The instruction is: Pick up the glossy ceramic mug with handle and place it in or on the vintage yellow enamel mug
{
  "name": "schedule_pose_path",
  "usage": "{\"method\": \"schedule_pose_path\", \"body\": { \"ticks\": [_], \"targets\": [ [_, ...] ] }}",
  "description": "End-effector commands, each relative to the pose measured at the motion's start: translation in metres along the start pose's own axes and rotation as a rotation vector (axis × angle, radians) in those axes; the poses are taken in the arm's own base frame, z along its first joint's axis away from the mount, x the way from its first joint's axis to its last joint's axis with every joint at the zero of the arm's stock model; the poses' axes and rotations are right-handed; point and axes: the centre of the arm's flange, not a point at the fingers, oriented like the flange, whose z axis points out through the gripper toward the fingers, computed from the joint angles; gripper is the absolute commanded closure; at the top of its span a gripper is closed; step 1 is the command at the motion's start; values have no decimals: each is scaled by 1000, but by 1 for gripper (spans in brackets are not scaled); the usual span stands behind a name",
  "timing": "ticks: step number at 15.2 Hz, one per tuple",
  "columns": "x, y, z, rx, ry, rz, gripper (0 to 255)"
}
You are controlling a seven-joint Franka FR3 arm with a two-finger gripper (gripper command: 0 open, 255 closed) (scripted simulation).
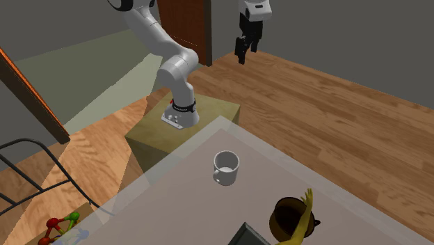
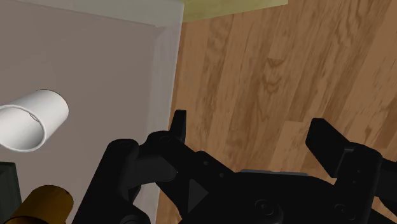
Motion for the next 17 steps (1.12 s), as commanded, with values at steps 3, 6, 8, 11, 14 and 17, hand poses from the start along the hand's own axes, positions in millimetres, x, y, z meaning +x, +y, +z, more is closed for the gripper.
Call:
{"method": "schedule_pose_path", "body": {
  "ticks": [3, 6, 8, 11, 14, 17],
  "targets": [
    [8, 19, 14, -12, 1, -3, 0],
    [21, 47, 35, -30, 3, -6, 0],
    [30, 66, 49, -42, 5, -9, 0],
    [43, 95, 69, -59, 7, -13, 0],
    [56, 124, 88, -77, 9, -17, 0],
    [69, 153, 107, -95, 11, -21, 0]
  ]
}}
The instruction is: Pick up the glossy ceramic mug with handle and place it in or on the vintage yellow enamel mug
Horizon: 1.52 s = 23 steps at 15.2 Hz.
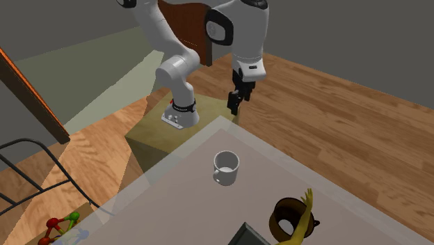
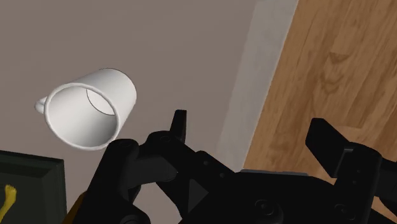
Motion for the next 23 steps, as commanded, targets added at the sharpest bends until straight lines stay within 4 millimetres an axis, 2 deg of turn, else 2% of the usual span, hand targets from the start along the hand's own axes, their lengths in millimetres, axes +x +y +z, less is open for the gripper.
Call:
{"method": "schedule_pose_path", "body": {
  "ticks": [1, 12, 19, 23],
  "targets": [
    [7, 19, 17, -13, 2, -4, 0],
    [53, 120, 88, -76, 10, -18, 0],
    [53, 123, 125, -76, 10, -18, 0],
    [53, 123, 128, -76, 10, -18, 0]
  ]
}}
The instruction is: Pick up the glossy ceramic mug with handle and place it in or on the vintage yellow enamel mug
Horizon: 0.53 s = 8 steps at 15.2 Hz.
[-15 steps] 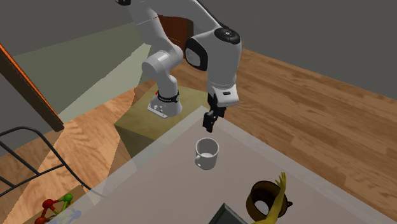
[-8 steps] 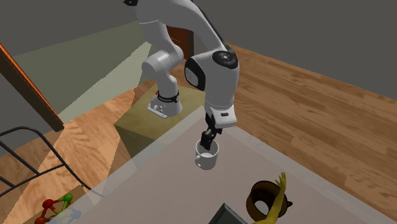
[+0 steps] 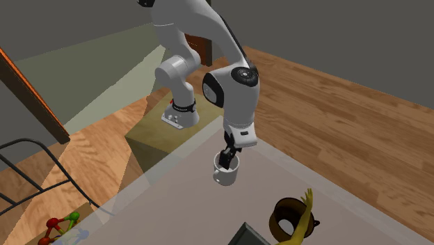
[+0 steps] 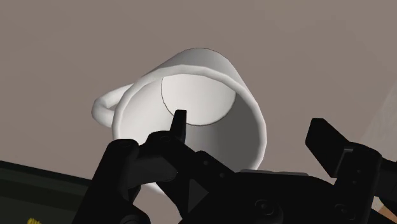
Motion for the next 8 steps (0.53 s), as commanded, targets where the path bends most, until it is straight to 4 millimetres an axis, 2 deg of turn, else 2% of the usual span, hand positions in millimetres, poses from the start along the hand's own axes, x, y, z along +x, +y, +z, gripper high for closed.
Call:
{"method": "schedule_pose_path", "body": {
  "ticks": [1, 4, 5, 8],
  "targets": [
    [0, 0, 1, 0, 0, 0, 0],
    [0, 0, 1, 0, 0, 0, 0],
    [0, 0, 1, 0, 0, 0, 255],
    [0, 0, 1, 0, 0, 0, 255]
  ]
}}
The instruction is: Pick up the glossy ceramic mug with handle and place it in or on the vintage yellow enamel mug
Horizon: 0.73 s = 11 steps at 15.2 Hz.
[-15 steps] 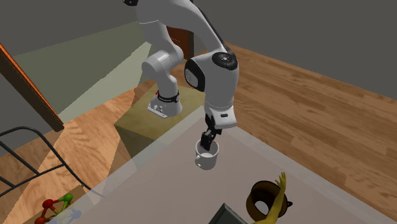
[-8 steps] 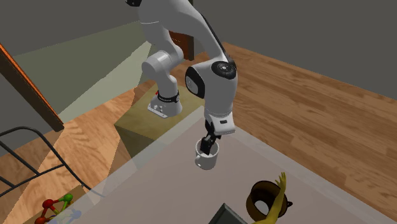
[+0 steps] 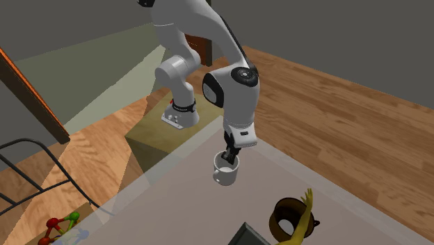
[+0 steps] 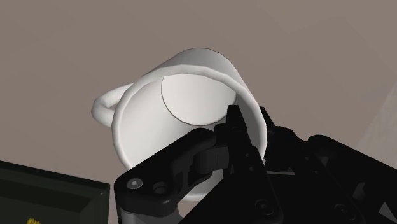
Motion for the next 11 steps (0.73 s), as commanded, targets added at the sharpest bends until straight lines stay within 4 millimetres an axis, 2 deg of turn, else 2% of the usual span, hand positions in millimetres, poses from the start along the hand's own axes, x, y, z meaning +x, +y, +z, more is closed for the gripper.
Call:
{"method": "schedule_pose_path", "body": {
  "ticks": [1, 6, 11],
  "targets": [
    [0, 0, 0, 0, 0, 0, 255],
    [0, 0, 0, 0, 0, 0, 255],
    [0, 1, -26, 0, 0, 0, 255]
  ]
}}
